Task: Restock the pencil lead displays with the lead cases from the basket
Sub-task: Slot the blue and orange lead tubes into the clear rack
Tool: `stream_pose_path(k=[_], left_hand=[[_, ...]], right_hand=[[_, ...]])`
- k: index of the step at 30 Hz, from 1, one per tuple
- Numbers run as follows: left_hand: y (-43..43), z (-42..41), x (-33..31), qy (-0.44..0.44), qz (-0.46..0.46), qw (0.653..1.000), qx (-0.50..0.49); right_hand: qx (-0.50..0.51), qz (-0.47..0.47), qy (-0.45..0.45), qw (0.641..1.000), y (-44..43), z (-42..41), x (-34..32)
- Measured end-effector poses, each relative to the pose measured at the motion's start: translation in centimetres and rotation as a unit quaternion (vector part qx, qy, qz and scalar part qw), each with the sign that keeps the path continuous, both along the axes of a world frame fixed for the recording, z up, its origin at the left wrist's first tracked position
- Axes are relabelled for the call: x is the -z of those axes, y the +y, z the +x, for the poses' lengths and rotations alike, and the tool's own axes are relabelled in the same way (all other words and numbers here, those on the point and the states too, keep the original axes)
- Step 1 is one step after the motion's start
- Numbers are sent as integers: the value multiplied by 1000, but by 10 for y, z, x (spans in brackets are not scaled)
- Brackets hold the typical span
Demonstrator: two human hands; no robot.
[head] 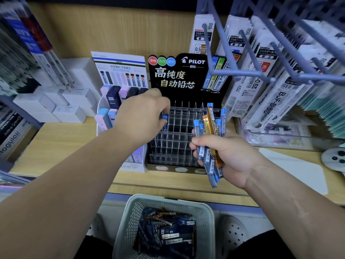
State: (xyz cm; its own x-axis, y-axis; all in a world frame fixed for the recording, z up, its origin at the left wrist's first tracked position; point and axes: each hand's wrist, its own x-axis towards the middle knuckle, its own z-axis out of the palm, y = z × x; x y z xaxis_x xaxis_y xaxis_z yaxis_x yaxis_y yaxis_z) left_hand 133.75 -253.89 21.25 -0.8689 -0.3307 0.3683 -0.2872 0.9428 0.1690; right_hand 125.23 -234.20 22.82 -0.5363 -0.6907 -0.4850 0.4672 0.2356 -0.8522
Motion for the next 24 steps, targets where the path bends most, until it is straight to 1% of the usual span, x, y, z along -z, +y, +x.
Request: stream_pose_path(k=[2,3,7,8,9,10,11,12,13,14,16,24], left_hand=[[1,2,0,2,0,1000,6],[1,3,-1,6,16,1000,13],[0,8,-6,26,99,995,15],[3,8,-9,42,144,989,10],[7,9,-13,61,224,973,8],[13,9,-18,79,327,941,12],[21,10,-22,91,430,898,19],[27,11,-25,89,505,858,22],[33,13,-26,76,549,832,24],[37,15,-24,61,574,816,26],[41,17,-20,51,601,797,27],[41,18,-20,78,688,720,44]], right_hand=[[0,-4,-5,1000,-1,2,-1],[-1,-7,-7,1000,-2,2,-1],[-24,-19,-6,1000,-4,6,-1],[-31,-21,-9,999,-5,6,-2],[-37,-24,-12,999,-5,7,-2],[-44,-27,-15,999,-5,8,-2],[-52,-31,-19,998,-5,9,-3],[-57,-35,-24,997,-5,9,-4],[-61,-37,-28,997,-6,10,-4],[-64,-38,-29,997,-6,11,-4],[-68,-39,-28,997,-6,11,-4],[-76,-54,-37,995,-5,12,-8]])
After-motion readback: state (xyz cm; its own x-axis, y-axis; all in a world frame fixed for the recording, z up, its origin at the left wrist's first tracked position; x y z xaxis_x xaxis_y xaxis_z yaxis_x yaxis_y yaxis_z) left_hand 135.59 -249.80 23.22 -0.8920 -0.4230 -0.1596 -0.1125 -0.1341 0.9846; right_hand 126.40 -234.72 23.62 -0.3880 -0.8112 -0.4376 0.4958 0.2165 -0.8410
